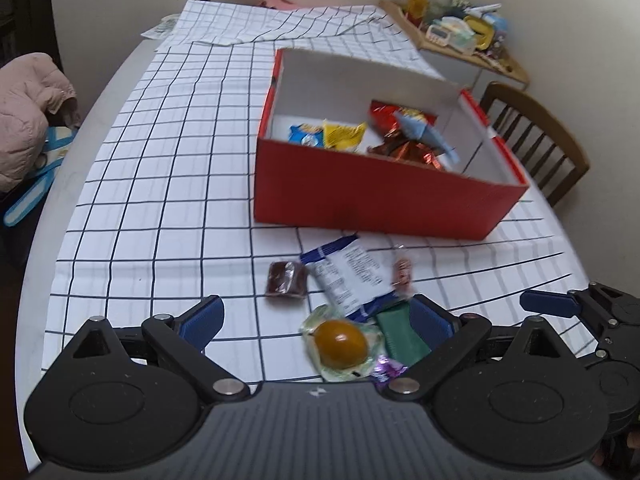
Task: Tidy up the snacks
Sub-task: 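Move both tools back toward the green bar and yolk pastry, then grasp the green bar with the right tool while the left tool grasps the yolk pastry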
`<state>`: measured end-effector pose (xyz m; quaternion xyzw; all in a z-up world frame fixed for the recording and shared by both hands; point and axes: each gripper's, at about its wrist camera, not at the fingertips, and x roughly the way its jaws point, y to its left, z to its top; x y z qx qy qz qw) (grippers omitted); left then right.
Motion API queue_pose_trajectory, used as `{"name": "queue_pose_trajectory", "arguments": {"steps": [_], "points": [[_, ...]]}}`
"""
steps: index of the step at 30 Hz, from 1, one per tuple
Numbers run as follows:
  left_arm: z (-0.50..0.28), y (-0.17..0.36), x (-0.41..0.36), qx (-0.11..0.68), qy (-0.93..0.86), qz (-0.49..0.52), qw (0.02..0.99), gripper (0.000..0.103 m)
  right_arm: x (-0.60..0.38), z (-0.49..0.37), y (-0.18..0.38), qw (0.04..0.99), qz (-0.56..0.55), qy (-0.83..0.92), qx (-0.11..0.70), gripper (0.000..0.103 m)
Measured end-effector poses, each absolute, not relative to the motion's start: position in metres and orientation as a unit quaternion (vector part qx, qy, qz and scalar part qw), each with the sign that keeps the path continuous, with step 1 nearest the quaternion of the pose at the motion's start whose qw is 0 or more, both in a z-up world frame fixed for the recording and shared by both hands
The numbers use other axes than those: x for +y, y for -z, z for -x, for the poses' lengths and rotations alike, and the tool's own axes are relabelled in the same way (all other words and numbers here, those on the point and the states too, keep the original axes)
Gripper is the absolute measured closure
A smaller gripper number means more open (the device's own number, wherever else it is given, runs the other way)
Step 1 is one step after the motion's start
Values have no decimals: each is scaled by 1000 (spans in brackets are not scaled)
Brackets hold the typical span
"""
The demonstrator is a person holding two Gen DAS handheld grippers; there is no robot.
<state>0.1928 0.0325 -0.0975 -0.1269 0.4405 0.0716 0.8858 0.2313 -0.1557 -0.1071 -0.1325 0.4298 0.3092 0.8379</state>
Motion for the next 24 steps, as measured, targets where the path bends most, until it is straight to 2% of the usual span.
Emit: {"name": "queue_pose_trajectory", "arguments": {"steps": [17,21,24], "points": [[-220,154,16,512,-96,145,841,5,-128,-248,158,812,147,-316,469,25],[-225,158,16,516,-100,158,836,14,-125,-251,160,811,144,-318,469,33],[-226,161,13,521,-89,164,833,26,-123,-251,163,809,155,-321,468,36]]}}
